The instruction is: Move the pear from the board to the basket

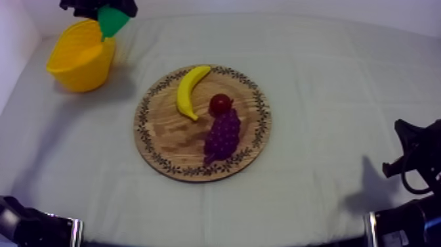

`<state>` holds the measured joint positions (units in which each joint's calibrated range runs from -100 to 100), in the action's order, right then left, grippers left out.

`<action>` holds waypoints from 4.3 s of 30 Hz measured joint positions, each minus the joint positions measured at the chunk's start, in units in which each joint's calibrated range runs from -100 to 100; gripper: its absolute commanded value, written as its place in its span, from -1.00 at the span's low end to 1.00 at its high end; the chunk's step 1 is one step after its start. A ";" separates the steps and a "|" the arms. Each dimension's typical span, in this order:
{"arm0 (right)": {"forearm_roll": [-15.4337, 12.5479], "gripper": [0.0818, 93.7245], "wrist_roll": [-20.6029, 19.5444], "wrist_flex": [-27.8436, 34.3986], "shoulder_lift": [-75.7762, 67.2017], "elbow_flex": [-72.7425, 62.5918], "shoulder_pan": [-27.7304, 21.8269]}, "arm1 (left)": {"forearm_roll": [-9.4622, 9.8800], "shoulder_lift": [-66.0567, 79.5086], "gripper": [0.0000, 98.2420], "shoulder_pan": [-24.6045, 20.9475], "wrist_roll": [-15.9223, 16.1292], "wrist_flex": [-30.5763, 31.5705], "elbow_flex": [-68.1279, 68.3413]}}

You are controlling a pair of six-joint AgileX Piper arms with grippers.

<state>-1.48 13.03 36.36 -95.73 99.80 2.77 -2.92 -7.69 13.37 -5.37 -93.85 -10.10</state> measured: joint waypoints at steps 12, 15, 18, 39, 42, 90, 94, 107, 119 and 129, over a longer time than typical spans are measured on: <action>0.00 -0.99 0.00 0.00 0.00 0.00 0.00 | 1.12 -12.20 -0.22 -9.95 3.99 -3.04 -16.97; 0.00 -0.99 0.00 0.00 0.00 0.00 0.00 | 0.96 -14.85 -0.22 -11.89 4.54 -3.73 -20.69; 0.00 -0.99 0.00 0.00 0.00 0.00 0.00 | 0.89 -16.83 -0.21 -13.52 5.09 -4.84 -23.98; 0.00 -0.99 0.00 0.00 0.00 0.00 0.00 | 0.51 -23.20 -0.19 -16.89 6.74 -5.06 -23.65; 0.00 -0.99 0.00 0.00 0.00 0.00 0.00 | 0.46 -24.62 -0.19 -17.15 7.06 -3.82 -22.54; -0.02 -0.99 0.00 0.00 0.00 0.00 0.00 | 1.40 -40.08 0.68 -18.27 9.32 -2.46 -25.25; -0.02 -0.99 0.00 0.00 0.00 0.00 0.00 | 1.32 -39.75 0.76 -18.40 9.15 -2.98 -25.19; -0.02 -0.99 0.00 0.00 0.00 0.00 0.00 | 1.40 -36.91 0.95 -18.44 8.16 -4.52 -23.17; -0.02 -0.99 -0.03 0.00 0.00 0.00 0.00 | 1.43 -30.62 0.96 -18.13 8.16 -5.44 -19.12; -0.02 -0.99 -0.06 0.00 0.00 0.00 0.00 | 1.09 -22.81 0.96 -17.88 8.54 -5.84 -14.34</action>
<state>-1.50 12.97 36.36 -95.73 99.80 2.77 -1.83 -30.50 -4.52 3.17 -99.69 -24.45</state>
